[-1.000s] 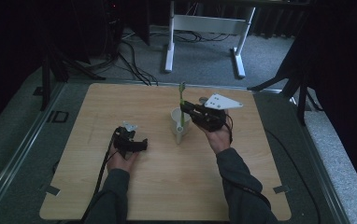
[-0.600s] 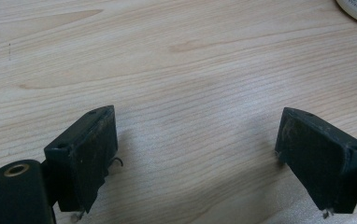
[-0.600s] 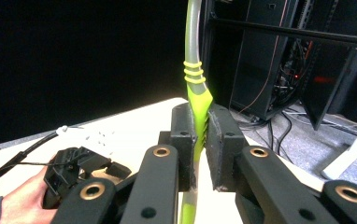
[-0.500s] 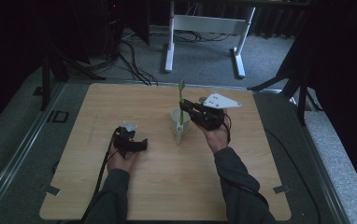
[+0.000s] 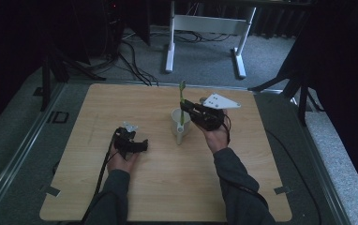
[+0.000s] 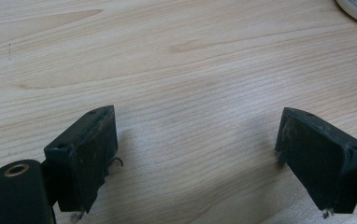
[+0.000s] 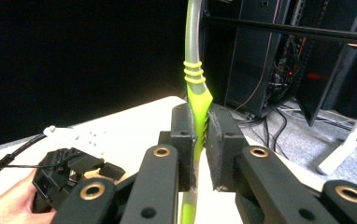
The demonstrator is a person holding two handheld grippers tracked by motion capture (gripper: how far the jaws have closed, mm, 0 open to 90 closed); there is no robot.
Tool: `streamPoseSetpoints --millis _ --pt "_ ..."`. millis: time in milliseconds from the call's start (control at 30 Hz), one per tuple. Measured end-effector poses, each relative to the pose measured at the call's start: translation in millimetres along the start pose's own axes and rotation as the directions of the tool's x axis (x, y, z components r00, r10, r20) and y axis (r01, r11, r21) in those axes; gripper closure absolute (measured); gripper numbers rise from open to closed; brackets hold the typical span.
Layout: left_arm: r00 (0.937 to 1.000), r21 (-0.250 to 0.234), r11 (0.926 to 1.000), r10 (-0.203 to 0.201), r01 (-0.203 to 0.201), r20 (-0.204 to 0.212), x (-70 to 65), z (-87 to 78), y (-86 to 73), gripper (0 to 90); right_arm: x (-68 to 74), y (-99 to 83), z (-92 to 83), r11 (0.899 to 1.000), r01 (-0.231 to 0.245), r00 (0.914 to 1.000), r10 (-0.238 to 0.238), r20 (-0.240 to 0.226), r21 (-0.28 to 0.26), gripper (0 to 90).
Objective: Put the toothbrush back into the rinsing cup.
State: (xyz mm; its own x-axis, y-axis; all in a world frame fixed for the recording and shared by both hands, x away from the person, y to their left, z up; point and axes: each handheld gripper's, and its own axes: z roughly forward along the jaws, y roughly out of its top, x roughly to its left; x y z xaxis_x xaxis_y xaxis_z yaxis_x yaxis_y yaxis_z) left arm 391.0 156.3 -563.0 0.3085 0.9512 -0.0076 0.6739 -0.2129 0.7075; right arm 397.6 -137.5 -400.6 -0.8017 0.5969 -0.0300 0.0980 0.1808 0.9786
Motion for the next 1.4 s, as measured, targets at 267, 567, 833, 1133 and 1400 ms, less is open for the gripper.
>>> streamPoseSetpoints --millis 267,567,833,1133,1400 --pt "1.0 0.001 1.0 -0.001 0.001 0.0 0.0 0.0 0.0 13.4 -2.5 -1.0 0.5 1.0 -0.008 0.9999 0.008 0.011 0.0 81.9" --pt "1.0 0.001 1.0 -0.001 0.001 0.0 -0.1 0.0 0.0 13.4 -3.6 -1.7 1.6 1.0 -0.013 0.9997 0.013 0.021 -0.001 81.9" --pt "1.0 0.0 1.0 -0.002 0.002 0.0 -0.1 0.1 0.0 13.4 -2.4 -2.5 3.8 1.0 -0.008 0.9997 0.008 0.022 0.003 81.9" --pt "1.0 -0.001 1.0 -0.002 0.002 0.0 -0.2 0.1 0.0 13.4 -1.5 -6.1 6.2 1.0 -0.008 0.9997 0.008 0.023 0.012 81.8" --pt "1.0 -0.001 1.0 -0.001 0.001 0.0 0.0 0.1 0.0 13.4 -1.9 -8.5 7.2 1.0 -0.011 0.9997 0.01 0.024 0.014 81.8"
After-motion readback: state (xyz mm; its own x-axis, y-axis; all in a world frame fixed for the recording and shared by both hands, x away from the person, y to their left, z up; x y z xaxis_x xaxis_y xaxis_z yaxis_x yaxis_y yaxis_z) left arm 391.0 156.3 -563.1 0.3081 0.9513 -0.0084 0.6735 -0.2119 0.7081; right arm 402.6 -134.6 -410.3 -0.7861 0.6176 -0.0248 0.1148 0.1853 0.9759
